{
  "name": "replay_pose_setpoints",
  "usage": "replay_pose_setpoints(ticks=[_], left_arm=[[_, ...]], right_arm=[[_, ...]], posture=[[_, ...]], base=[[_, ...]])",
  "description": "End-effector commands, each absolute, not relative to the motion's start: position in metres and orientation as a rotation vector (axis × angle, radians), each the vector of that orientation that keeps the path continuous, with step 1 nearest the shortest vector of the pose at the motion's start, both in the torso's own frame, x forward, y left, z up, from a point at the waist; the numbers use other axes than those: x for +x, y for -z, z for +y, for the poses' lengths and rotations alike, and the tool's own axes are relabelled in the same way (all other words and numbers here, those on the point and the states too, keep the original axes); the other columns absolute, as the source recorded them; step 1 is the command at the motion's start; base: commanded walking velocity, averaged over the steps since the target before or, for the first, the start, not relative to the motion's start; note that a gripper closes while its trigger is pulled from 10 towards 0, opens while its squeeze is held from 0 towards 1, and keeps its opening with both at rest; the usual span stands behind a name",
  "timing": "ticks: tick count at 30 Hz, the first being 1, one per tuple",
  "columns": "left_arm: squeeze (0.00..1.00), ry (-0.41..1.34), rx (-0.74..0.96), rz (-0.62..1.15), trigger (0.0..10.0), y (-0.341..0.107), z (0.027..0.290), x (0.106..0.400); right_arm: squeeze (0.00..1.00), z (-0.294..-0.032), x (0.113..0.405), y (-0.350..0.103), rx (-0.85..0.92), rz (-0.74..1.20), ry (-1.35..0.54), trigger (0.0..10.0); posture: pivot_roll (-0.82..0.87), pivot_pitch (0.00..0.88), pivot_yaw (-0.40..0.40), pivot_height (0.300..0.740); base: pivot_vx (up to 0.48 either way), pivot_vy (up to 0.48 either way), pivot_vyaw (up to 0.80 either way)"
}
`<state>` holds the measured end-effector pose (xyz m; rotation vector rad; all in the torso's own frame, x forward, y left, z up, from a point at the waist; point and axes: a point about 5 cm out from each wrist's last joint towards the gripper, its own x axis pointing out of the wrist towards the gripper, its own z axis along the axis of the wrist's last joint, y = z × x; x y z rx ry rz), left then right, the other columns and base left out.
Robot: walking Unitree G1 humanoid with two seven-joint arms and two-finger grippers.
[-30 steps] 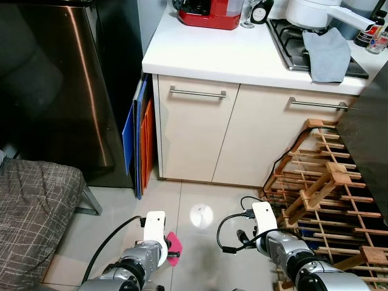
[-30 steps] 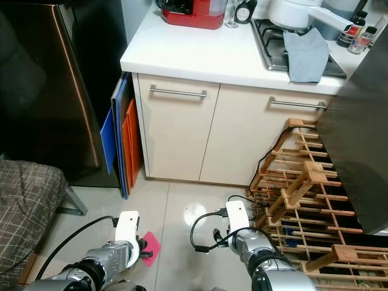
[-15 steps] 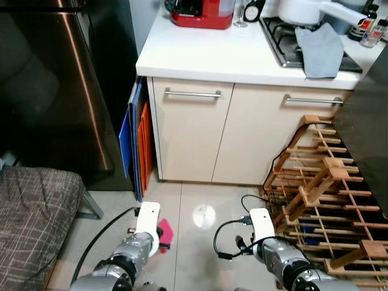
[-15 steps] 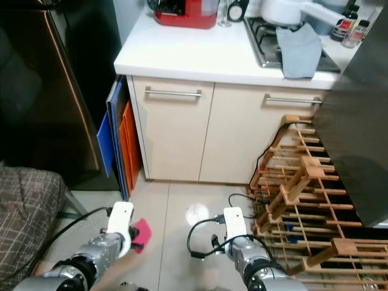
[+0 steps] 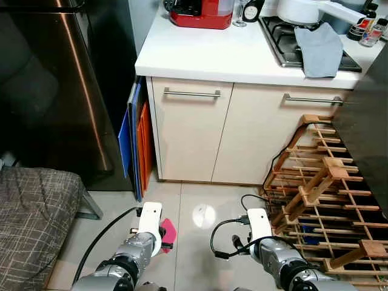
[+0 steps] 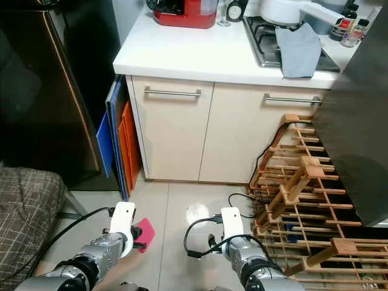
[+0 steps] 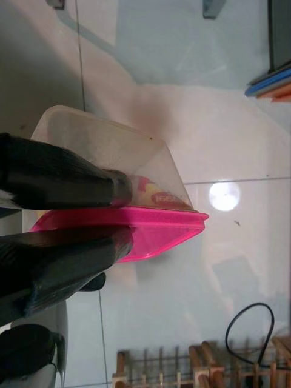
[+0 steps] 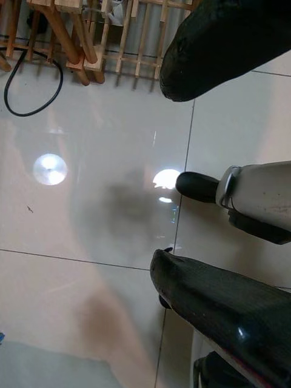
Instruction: Restocking fridge
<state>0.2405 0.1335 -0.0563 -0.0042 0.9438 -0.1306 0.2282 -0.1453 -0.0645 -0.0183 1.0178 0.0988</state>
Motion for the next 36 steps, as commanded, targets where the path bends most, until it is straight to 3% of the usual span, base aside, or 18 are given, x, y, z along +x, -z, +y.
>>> replay_pose_setpoints(ticks=[1, 5, 10, 13, 22, 27, 29, 36], left_arm=[[0.0, 0.15, 0.005, 0.927, 10.0, 0.053, 0.13, 0.246], [0.0, 0.13, -0.011, 0.913, 10.0, 0.05, 0.133, 0.249], [0.0, 0.099, -0.1, 0.827, 10.0, 0.037, 0.134, 0.267], [0.0, 0.156, -0.08, 0.684, 10.0, 0.016, 0.131, 0.289], [0.0, 0.103, -0.177, 0.334, 10.0, -0.049, 0.141, 0.339], [0.0, 0.142, -0.14, 0.164, 10.0, -0.079, 0.142, 0.35], [0.0, 0.148, -0.127, 0.013, 10.0, -0.11, 0.146, 0.356], [0.0, 0.193, -0.047, -0.122, 10.0, -0.133, 0.146, 0.342]], right_arm=[[0.0, -0.143, 0.233, 0.062, -0.023, 1.002, -0.104, 10.0], [0.0, -0.141, 0.233, 0.062, -0.025, 0.997, -0.113, 10.0], [0.0, -0.137, 0.255, 0.046, -0.014, 0.881, -0.128, 10.0], [0.0, -0.137, 0.278, 0.027, -0.058, 0.742, -0.168, 10.0], [0.0, -0.139, 0.335, -0.04, -0.034, 0.395, -0.147, 10.0], [0.0, -0.138, 0.341, -0.055, -0.06, 0.293, -0.16, 10.0], [0.0, -0.142, 0.342, -0.069, -0.072, 0.193, -0.138, 10.0], [0.0, -0.153, 0.338, -0.092, -0.112, 0.031, -0.102, 10.0]], posture=[[-0.08, 0.0, -0.017, 0.74], [-0.07, 0.0, -0.016, 0.74], [-0.06, 0.0, -0.01, 0.74], [-0.07, 0.0, -0.01, 0.74], [-0.06, 0.0, -0.002, 0.74], [-0.05, 0.0, -0.007, 0.74], [-0.04, 0.0, -0.012, 0.74], [-0.03, 0.0, -0.023, 0.74]], base=[[0.0, 0.0, 0.0], [0.0, 0.0, 0.0], [0.0, 0.0, 0.0], [0.0, 0.0, 0.0], [0.0, 0.0, 0.0], [0.0, 0.0, 0.0], [0.0, 0.0, 0.0], [0.0, 0.0, 0.0]])
